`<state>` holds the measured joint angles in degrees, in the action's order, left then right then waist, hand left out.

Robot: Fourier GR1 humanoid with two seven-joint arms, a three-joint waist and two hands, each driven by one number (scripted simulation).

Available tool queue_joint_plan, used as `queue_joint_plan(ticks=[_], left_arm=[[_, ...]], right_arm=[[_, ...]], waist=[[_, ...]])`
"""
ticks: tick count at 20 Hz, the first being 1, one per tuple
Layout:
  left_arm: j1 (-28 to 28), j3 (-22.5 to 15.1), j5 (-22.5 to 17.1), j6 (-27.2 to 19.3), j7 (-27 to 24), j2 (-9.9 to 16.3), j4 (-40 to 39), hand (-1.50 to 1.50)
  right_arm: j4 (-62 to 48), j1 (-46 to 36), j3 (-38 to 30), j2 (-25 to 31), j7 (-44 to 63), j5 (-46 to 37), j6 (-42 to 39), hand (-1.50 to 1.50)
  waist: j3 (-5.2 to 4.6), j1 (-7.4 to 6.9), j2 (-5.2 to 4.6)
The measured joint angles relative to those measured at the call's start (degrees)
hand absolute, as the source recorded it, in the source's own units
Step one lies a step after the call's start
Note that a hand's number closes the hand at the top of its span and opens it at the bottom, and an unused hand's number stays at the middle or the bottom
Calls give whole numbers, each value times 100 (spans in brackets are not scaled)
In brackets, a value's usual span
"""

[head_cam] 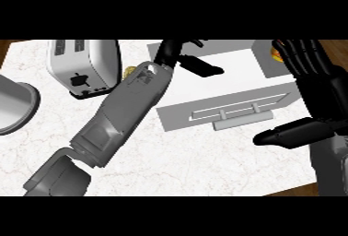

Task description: Pick up the cup, place it into the drawer and close the drawer

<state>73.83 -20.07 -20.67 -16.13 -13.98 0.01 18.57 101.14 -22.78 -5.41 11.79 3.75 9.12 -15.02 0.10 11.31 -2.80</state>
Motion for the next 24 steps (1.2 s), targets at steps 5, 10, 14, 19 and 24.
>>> queue_joint_plan(ticks=[5, 10, 14, 19, 24], left_arm=[[-130, 158, -530, 122, -397, 0, 231, -150], [-175, 320, -1037, 133, -923, -1, 472, -150], [-145, 408, -1336, -32, -1154, -1, 496, -150], [-82, 440, -1537, -179, -1316, -1, 405, -150], [-337, 549, -1664, -7, -1659, -1, 382, -150]], right_arm=[[24, -106, 413, -109, 112, 469, -544, 150], [16, 24, 877, 81, 293, 874, -1363, 150], [38, 108, 1221, 600, 591, 673, -1962, -150], [181, 342, 1532, 994, 674, -287, -2068, -150], [-166, 598, 1819, 1112, 265, -1648, -1687, -150]], waist=[[-7, 66, -29], [-10, -3, 15], [-12, -180, 78], [-6, -478, 150], [-5, -814, 184]])
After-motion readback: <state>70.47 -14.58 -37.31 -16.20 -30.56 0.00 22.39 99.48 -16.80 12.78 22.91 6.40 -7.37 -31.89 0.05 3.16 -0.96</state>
